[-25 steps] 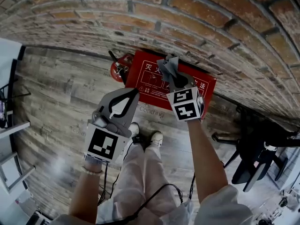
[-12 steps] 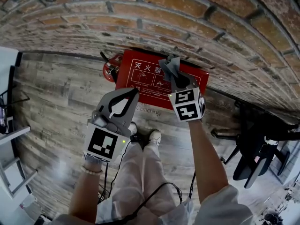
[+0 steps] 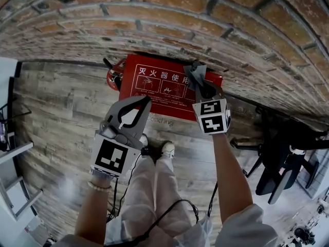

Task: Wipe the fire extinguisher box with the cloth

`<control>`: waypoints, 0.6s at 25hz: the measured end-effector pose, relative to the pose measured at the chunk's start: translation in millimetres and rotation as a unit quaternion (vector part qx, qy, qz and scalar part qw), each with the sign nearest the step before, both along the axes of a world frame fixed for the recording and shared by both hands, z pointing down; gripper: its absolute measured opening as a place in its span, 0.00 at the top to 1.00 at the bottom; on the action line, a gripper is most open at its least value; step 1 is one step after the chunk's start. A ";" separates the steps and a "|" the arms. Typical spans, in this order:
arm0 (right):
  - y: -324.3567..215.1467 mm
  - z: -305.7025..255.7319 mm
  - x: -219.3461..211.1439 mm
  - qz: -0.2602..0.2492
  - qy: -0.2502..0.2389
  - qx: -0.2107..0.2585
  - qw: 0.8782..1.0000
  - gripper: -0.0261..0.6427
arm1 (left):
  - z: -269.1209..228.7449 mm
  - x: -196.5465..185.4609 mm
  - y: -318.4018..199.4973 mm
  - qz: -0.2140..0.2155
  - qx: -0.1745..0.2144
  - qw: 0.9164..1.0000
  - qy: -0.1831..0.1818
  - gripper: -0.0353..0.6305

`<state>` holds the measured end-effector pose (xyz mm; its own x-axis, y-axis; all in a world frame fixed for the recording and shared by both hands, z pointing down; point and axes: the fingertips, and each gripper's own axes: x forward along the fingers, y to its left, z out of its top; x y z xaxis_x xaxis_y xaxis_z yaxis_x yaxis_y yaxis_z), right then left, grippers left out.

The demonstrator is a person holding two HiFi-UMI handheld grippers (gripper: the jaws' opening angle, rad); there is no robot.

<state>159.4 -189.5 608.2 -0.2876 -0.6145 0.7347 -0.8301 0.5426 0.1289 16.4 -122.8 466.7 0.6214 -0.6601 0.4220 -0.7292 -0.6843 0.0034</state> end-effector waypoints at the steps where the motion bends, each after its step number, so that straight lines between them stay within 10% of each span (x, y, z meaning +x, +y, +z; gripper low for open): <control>1: 0.7 0.2 5.1 0.005 0.001 0.000 1.000 0.93 | 0.0 1.8 0.1 0.002 0.000 1.000 0.000 0.95; 15: 13.5 3.0 54.4 0.037 0.018 -0.006 0.999 0.93 | 1.3 19.7 3.5 0.016 -0.002 1.000 -0.002 0.95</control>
<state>213.8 -176.1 611.2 -0.2150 -0.6238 0.7514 -0.8630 0.4815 0.1528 36.1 -119.4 468.0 0.6403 -0.6384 0.4271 -0.7076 -0.7066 0.0046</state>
